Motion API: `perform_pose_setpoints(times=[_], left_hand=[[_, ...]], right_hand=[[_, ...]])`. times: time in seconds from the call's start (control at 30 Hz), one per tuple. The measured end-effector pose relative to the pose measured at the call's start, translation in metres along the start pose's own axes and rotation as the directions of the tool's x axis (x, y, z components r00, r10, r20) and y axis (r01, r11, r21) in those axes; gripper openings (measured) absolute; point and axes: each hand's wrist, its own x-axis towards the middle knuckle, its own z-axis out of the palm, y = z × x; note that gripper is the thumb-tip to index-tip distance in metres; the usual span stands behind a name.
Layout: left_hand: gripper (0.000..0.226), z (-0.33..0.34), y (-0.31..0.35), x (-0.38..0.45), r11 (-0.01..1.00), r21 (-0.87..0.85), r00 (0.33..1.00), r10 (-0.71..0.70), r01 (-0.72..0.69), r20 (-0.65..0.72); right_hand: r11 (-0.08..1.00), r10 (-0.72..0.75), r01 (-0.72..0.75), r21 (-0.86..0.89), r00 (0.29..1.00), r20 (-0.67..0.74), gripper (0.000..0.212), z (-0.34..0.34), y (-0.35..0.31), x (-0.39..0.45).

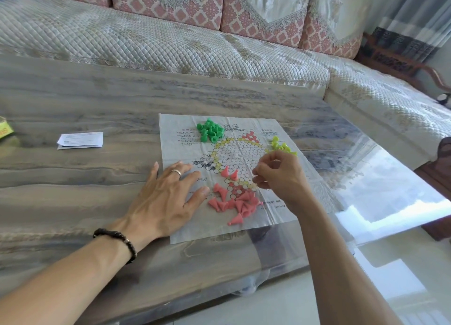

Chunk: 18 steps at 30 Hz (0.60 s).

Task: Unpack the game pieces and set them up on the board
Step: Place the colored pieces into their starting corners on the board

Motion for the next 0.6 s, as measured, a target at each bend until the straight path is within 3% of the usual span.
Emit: perform_pose_setpoints(times=[0.13,0.33,0.43,0.6], left_hand=[[0.084,0.000,0.000,0.000,1.000,-0.002,1.000,0.008,-0.008,-0.001],[0.085,0.001,0.000,0.000,1.000,0.004,1.000,0.007,-0.006,-0.006],[0.086,0.001,0.000,0.001,1.000,-0.001,1.000,0.006,-0.006,-0.008],[0.087,0.000,0.000,0.001,1.000,0.010,1.000,0.003,-0.003,-0.007]], right_hand=[[0.989,-0.039,0.033,-0.145,0.999,-0.034,0.023,0.007,0.004,0.005],[0.924,-0.118,0.135,-0.359,0.991,0.069,0.006,0.011,0.003,0.007],[0.847,-0.139,0.190,-0.496,0.981,0.138,0.016,0.012,0.005,0.007],[0.820,-0.109,0.211,-0.531,0.970,0.216,0.005,0.013,0.005,0.007]])
